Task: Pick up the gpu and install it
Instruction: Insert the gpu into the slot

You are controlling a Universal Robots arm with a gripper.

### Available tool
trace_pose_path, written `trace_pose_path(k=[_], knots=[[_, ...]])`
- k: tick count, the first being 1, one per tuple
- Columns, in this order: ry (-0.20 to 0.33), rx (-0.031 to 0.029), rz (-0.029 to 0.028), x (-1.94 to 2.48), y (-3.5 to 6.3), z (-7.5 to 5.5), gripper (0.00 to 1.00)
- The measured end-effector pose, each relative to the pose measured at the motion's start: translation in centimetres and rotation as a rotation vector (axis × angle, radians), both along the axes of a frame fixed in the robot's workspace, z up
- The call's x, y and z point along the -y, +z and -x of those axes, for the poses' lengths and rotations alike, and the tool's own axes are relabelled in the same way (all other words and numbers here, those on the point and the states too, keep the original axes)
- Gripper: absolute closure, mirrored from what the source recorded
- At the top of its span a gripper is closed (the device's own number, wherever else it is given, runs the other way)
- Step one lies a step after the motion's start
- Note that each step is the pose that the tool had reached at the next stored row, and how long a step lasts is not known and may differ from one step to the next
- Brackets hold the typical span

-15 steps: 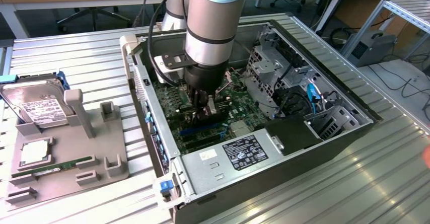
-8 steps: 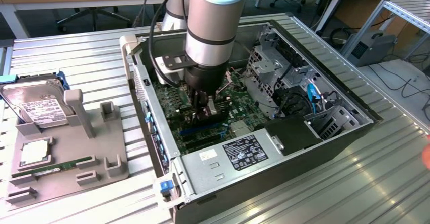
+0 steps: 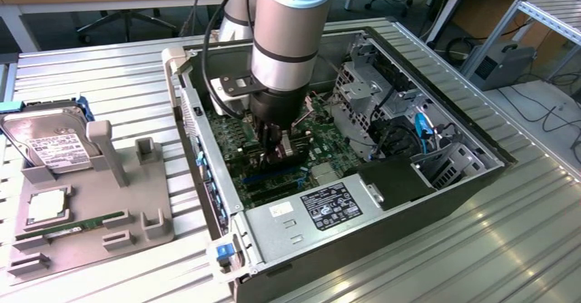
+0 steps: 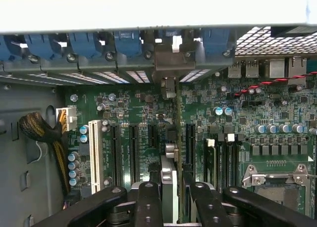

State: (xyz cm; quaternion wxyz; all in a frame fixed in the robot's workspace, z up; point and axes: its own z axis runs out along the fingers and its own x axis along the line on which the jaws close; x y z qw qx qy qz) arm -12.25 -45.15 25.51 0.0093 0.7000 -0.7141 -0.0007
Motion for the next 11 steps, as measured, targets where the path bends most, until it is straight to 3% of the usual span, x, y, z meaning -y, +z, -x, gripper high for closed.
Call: trace_pose_path(k=[11], knots=[[0.000,0.0001,-0.0002,0.00,-0.34,-0.01,0.73]])
